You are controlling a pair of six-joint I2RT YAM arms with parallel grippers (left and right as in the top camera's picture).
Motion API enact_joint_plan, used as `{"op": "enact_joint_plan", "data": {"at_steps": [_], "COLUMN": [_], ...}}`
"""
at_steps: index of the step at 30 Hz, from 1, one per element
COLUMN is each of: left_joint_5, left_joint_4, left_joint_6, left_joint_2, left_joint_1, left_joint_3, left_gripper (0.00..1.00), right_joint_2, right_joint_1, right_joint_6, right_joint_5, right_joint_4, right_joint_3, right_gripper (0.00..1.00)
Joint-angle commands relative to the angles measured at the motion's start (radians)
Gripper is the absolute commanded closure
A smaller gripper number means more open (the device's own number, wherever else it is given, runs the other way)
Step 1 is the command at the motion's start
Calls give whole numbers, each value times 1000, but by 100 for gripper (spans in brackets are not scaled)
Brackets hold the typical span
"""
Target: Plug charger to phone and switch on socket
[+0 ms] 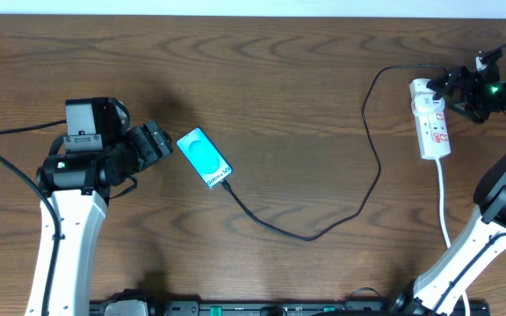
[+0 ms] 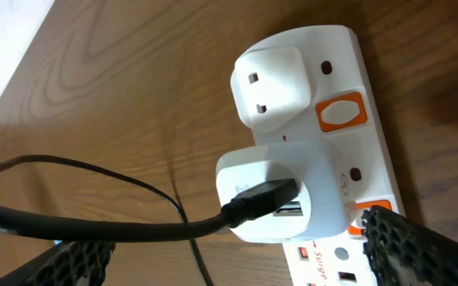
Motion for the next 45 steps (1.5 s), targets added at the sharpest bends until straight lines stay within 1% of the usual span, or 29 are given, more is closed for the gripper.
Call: {"op": "enact_joint_plan", "data": {"at_steps": [1,7,45], "left_joint_5": [-14,-14,-14], "left_joint_4": [-3,-3,-8], "left_joint_6": [17,17,17], "left_joint_2": [-11,-11,-11], "left_joint_1": [4,4,4], "left_joint_3": [13,13,13], "left_gripper": [10,10,10], "right_joint_2": [34,84,84], "right_joint_1": [-3,-3,-1], "right_joint_6": [8,8,24], "right_joint_5": [7,-8,-30], "right_joint_4": [-2,0,-47], "right_joint_3": [20,20,37], "right_gripper": [1,1,1]}}
